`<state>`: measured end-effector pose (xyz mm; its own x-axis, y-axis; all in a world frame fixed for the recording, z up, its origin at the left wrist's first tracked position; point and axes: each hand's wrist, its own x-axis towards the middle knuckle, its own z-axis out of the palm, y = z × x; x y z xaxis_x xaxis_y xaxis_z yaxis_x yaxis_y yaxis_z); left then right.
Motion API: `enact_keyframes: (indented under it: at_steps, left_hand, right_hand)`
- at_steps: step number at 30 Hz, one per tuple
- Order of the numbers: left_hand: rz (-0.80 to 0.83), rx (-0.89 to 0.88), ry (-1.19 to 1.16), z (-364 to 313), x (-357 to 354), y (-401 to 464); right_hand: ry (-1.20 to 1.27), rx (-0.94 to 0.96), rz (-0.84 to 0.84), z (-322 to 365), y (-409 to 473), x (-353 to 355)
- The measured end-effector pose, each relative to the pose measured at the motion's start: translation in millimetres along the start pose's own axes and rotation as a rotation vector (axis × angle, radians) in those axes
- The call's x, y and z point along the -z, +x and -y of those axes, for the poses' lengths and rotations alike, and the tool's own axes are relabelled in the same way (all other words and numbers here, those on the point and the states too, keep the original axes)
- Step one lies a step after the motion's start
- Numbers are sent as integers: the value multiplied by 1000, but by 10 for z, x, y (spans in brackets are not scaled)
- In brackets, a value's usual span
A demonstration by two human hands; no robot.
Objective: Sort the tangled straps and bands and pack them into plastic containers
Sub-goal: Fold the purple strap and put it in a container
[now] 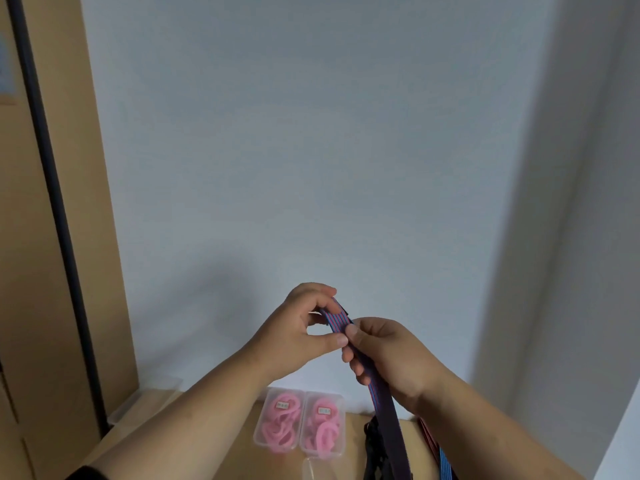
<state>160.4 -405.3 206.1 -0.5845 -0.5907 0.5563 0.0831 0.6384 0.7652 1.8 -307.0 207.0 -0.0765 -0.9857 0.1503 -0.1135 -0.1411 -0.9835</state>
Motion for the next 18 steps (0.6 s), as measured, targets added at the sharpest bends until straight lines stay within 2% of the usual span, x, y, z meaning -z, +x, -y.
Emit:
enact_keyframes:
  at_steps: [3,5,8,10,14,18]
  left_hand:
    - [9,116,-119,-22,65,21]
    - [102,259,-150,-52,129,55]
    - [332,410,30,-148,214,91]
    - [401,436,168,-209,203,86]
    - [305,490,206,-196,91,65]
    - [141,561,115,-134,-60,41]
  right_hand:
    - [-156,-36,36,13,-2,78]
    - [-303,-65,64,43,-20,121]
    - [-523,-88,81,76,-29,133]
    - [-614,-117,79,81,-3,149]
    - [-809,-98,-38,47,64,144]
    - [-1030,-29,-149,-32,98,61]
